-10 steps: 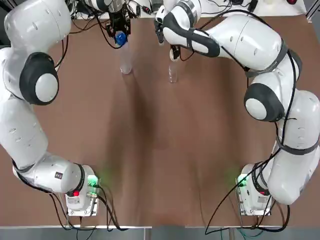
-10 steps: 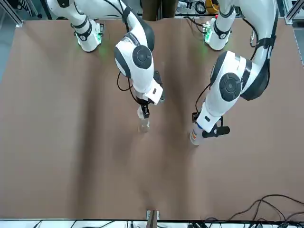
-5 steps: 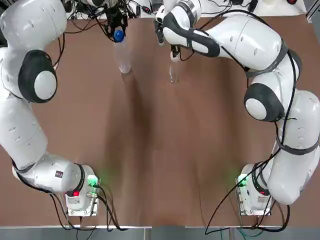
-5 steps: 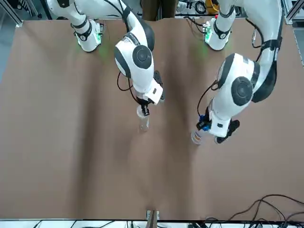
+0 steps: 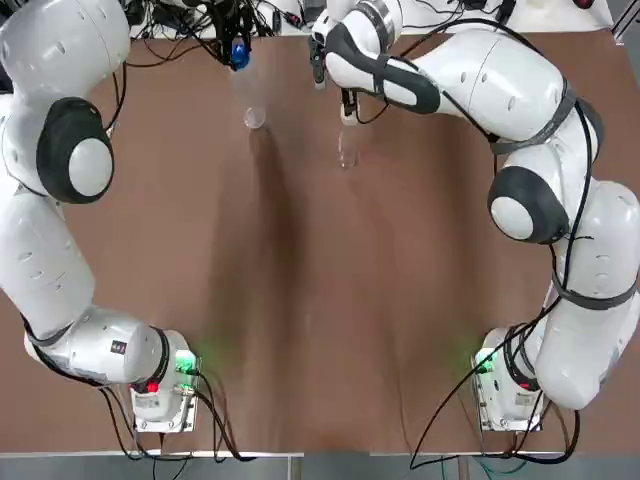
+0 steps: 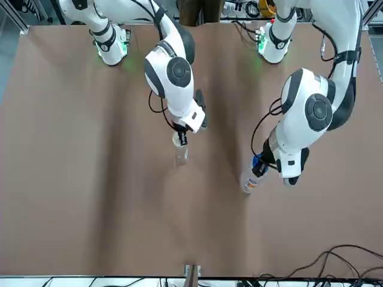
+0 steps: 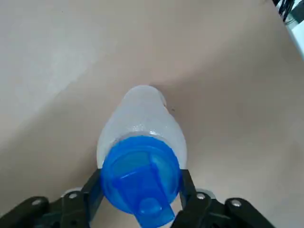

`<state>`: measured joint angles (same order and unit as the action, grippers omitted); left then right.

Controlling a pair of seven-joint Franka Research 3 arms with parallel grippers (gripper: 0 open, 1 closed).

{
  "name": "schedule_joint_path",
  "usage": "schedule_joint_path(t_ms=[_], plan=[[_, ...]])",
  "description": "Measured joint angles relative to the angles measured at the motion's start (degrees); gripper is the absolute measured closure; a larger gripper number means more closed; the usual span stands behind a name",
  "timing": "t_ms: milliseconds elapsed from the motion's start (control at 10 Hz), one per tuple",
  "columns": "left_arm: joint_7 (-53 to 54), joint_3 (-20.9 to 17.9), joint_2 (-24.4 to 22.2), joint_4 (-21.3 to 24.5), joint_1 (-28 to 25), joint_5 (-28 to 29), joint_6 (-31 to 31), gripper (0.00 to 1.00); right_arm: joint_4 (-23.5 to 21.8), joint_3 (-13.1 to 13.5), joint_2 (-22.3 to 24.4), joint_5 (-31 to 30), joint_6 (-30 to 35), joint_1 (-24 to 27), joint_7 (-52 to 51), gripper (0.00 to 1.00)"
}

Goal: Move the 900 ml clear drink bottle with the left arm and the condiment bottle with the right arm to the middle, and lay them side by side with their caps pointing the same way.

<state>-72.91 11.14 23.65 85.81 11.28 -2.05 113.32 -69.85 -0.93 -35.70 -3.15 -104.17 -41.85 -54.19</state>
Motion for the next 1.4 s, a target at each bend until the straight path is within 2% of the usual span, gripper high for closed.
schedule_joint_path(t_ms=[600, 1300, 1400], plan=[[-12.5, 0.2, 1.7, 0.0, 0.2, -0.1, 0.9, 0.33, 1.1, -0.1, 0.3, 0.1, 1.5, 0.0, 24.9, 0.67], [-15.1, 0.3, 2.7, -0.1, 0.2, -0.1, 0.9, 0.32, 1.3, -0.2, 1.0, 0.2, 1.5, 0.0, 59.6, 0.67], [-15.1, 0.3, 2.7, -0.1, 0.2, -0.1, 0.9, 0.19, 1.5, -0.2, 1.0, 0.2, 1.4, 0.0, 63.4, 0.67]])
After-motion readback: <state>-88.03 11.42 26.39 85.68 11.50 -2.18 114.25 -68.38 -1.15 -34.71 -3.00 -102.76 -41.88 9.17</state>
